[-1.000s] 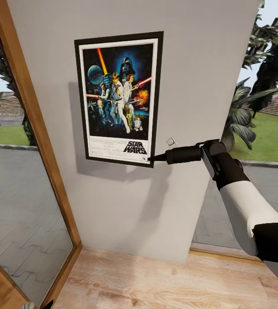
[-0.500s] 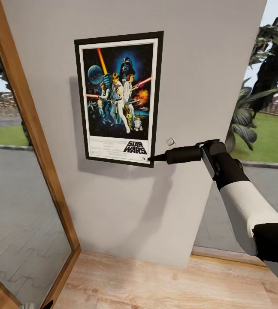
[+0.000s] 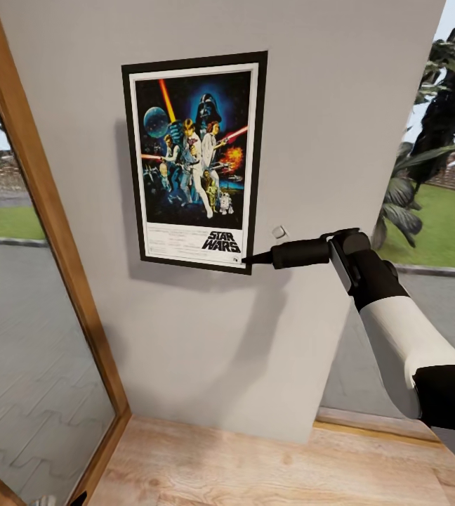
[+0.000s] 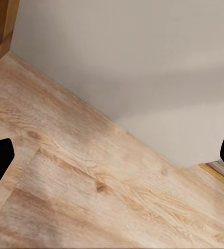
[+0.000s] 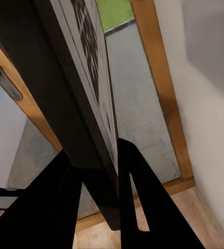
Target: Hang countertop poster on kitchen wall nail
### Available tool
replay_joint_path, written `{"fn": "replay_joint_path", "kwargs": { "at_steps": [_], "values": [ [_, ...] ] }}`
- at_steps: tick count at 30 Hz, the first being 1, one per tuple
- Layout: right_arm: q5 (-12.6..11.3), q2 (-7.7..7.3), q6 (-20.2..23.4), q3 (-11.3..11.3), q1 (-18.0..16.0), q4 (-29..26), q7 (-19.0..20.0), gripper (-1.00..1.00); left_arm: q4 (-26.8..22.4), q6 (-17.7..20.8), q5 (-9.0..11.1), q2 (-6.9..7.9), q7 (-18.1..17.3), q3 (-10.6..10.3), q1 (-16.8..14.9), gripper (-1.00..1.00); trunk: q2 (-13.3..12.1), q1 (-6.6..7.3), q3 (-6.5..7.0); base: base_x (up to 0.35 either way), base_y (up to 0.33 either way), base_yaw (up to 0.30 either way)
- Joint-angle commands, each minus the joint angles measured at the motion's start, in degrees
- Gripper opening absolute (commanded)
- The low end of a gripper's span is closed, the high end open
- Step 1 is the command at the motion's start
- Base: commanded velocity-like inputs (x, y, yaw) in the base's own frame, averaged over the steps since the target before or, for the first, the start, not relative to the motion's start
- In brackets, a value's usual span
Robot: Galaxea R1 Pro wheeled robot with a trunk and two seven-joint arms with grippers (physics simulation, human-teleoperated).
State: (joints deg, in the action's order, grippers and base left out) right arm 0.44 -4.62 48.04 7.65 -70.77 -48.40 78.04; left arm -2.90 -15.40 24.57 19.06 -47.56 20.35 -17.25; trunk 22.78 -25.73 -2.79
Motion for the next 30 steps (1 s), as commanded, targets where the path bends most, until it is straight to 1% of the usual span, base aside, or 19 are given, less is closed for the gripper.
{"fn": "replay_joint_path", "kwargs": {
  "at_steps": [1,30],
  "values": [
    [0.0,-0.03,0.6,0.1,-0.1,0.0,0.2,-1.00,0.1,-0.3,-0.3,0.01,-0.2,0.3,-0.1,1.00,0.1,-0.05,-0.13,0.113,0.000,0.000],
    [-0.1,-0.03,1.0,-0.1,-0.1,0.0,0.2,-1.00,0.1,-0.3,-0.3,0.01,-0.2,0.3,-0.1,1.00,0.1,-0.05,-0.13,0.007,0.000,0.000]
  ]
}}
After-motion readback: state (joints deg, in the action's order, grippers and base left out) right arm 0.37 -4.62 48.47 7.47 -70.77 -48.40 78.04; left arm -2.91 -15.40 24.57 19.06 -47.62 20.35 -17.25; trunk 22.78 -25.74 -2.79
